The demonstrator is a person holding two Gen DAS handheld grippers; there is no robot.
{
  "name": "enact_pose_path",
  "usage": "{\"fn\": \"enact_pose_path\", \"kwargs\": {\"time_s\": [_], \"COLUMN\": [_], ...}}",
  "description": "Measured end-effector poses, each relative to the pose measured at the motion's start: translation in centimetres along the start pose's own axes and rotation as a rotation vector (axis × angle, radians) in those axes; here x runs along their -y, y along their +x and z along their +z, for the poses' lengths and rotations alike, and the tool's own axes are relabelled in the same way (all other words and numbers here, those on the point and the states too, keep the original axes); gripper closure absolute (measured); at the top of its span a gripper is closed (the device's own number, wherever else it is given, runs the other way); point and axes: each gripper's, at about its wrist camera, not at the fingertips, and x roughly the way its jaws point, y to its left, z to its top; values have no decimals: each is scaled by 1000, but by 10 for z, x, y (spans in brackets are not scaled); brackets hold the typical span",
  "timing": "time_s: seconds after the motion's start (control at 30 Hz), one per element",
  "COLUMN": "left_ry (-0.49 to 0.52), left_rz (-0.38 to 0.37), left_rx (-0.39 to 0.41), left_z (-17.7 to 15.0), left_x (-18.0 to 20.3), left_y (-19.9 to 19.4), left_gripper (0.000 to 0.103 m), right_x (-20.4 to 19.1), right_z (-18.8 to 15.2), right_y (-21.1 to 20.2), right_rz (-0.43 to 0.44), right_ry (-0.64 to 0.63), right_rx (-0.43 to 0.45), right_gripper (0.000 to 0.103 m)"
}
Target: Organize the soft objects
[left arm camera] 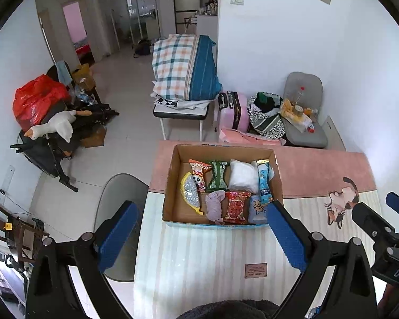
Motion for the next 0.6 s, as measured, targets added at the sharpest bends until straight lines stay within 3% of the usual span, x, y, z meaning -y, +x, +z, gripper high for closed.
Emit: {"fn": "enact_pose_path", "kwargs": {"time_s": [0.6], "left_ry": [2], "left_rz": [-5], "left_rx": [-19], "left_z": [-14], "left_x": [1], "left_y": [-2], "left_gripper": [4], "right_x": [1], "right_z": [-6], "right_y": [0], "right_rz": [-60], "right_ry": [-11], "right_rx": [-2], "right_gripper": [0]}}
